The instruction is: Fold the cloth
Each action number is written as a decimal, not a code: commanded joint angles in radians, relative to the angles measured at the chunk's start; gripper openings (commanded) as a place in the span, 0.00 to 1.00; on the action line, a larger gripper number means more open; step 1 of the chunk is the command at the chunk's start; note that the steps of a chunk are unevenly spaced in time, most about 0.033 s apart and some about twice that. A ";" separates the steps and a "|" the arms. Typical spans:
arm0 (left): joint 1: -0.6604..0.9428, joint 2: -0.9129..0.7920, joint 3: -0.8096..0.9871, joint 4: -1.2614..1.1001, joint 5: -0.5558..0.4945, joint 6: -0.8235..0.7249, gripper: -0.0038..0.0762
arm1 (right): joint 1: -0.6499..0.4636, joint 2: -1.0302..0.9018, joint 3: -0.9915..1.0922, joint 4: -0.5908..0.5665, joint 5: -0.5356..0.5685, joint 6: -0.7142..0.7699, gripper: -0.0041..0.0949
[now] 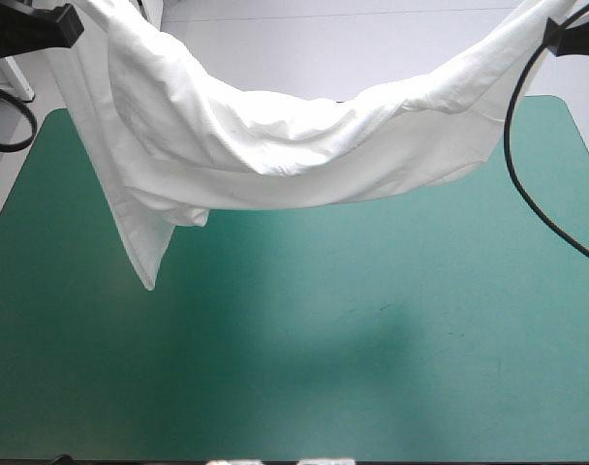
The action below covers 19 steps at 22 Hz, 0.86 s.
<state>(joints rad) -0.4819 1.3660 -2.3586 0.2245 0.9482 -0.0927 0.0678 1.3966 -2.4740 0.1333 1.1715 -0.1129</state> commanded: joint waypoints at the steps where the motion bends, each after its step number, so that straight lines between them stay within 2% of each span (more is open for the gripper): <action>1: 0.001 -0.017 -0.018 -0.036 -0.014 0.012 0.04 | 0.003 -0.018 -0.043 0.000 -0.021 -0.011 0.02; 2: 0.001 -0.013 -0.017 -0.039 0.026 0.012 0.04 | 0.003 -0.018 -0.043 0.003 0.008 -0.004 0.02; 3: 0.001 -0.004 -0.017 -0.045 0.140 0.012 0.04 | 0.003 -0.018 -0.031 0.017 0.077 0.015 0.02; 4: 0.001 0.003 -0.017 -0.050 0.186 0.012 0.04 | 0.003 -0.018 -0.017 0.027 0.080 0.021 0.02; 5: 0.001 0.015 -0.017 -0.075 0.294 0.014 0.04 | 0.003 -0.034 0.013 0.065 0.078 0.026 0.02; 6: 0.001 0.021 0.011 -0.130 0.339 0.015 0.04 | 0.003 -0.049 0.053 0.103 0.078 0.020 0.02; 11: -0.001 0.012 0.256 -0.225 0.331 0.025 0.04 | 0.003 -0.133 0.347 0.101 0.078 0.020 0.02; 14: -0.001 0.030 0.430 -0.170 0.198 0.034 0.04 | 0.003 -0.139 0.519 0.058 0.031 0.017 0.02; 17: 0.001 0.082 0.530 -0.048 0.044 0.027 0.04 | 0.003 -0.112 0.655 0.011 -0.095 0.015 0.02; 19: 0.008 0.153 0.548 0.032 0.006 -0.003 0.04 | 0.003 -0.076 0.734 -0.018 -0.192 0.020 0.02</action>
<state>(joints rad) -0.4819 1.4789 -1.8185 0.1408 1.1084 -0.0669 0.0678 1.3025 -1.8053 0.1534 1.1715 -0.0903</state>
